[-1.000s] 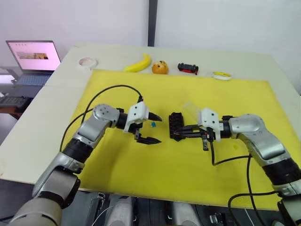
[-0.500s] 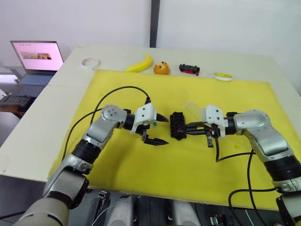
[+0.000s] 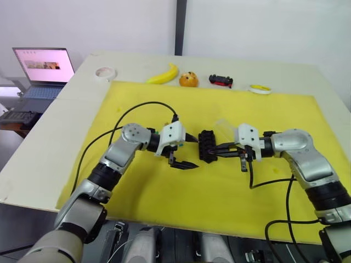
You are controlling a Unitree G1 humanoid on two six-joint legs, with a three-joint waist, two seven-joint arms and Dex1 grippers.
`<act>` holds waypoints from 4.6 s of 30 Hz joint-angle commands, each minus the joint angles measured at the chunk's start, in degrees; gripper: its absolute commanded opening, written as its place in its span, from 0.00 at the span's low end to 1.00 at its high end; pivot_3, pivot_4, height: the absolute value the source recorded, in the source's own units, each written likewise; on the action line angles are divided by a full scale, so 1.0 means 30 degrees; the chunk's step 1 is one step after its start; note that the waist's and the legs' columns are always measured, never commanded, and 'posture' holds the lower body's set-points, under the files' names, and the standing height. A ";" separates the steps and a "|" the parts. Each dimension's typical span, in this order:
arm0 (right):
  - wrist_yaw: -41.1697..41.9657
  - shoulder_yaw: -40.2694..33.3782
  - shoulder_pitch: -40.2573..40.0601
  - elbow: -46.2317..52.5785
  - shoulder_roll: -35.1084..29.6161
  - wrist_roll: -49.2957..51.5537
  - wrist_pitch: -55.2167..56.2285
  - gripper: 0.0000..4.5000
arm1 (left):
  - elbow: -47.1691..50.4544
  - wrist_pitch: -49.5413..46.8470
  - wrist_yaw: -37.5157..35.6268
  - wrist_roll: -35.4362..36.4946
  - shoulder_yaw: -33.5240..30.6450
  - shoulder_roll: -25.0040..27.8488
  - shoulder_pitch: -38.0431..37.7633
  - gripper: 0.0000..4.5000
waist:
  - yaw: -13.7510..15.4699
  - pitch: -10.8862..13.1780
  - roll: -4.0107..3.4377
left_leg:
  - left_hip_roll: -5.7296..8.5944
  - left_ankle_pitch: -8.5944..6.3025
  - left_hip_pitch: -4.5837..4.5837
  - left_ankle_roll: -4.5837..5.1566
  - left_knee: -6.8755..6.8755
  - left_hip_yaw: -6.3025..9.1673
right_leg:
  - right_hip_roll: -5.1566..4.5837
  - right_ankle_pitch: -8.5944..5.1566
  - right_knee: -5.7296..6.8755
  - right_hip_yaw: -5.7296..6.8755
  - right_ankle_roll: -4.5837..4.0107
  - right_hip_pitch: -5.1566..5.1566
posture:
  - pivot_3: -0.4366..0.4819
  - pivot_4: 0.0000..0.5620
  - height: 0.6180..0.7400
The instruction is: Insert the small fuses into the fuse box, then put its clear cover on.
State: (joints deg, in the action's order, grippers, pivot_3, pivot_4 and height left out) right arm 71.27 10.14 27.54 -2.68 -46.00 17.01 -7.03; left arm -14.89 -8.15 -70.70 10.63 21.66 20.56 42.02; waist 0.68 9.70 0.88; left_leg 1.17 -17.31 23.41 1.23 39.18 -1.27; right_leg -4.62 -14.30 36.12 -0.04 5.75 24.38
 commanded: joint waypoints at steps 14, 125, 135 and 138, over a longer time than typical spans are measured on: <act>-0.0201 -0.0757 0.0094 0.0062 0.0488 -0.0333 0.0711 0.00 | 0.0661 -0.0142 0.0097 -0.0046 -0.0413 -0.0028 0.0260 0.99 | -0.0009 -0.0001 -0.0002 | 0.0000 0.0005 -0.0004 -0.0008 0.0005 -0.0001 | 0.0018 0.0001 0.0013 0.0002 0.0001 0.0000 | 0.48 0.27 1.00; -1.2288 -0.4270 -0.5595 1.4198 0.1651 0.7042 -1.2282 0.99 | -0.0961 -2.8116 2.5967 2.1996 -1.7134 -0.3110 -0.1458 1.00 | 0.0048 -0.0078 0.0001 | 0.0042 0.0110 -0.0052 -0.0207 0.0030 0.0020 | -0.0065 0.0001 0.0188 -0.0011 0.0002 0.0022 | 0.48 0.27 1.00; -1.2319 -0.4380 -0.5530 1.4044 0.1740 0.6879 -1.2260 0.99 | -0.0861 -2.7224 2.7207 2.0871 -1.7578 -0.3462 -0.1465 1.00 | 0.0032 -0.0092 0.0001 | 0.0050 0.0112 -0.0075 -0.0210 0.0030 0.0018 | -0.0040 0.0000 0.0187 -0.0011 0.0000 -0.0004 | 0.48 0.27 1.00; -1.2303 -0.4433 -0.5594 1.4004 0.1744 0.6783 -1.2176 0.99 | -0.0660 -2.7488 2.7449 2.1196 -1.7907 -0.3369 -0.1461 1.00 | 0.0013 -0.0094 0.0001 | 0.0049 0.0112 -0.0086 -0.0211 0.0030 0.0019 | -0.0035 0.0000 0.0189 -0.0012 -0.0001 -0.0009 | 0.48 0.27 1.00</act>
State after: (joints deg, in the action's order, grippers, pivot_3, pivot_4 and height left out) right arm 34.47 -1.77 10.23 38.42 -41.09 37.29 -44.99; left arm -16.84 -90.51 10.04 74.51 -31.55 10.48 38.04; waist 0.72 9.42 0.88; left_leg 1.32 -16.97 23.15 0.59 39.27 -1.21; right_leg -4.72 -14.30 36.69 -0.08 5.75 24.35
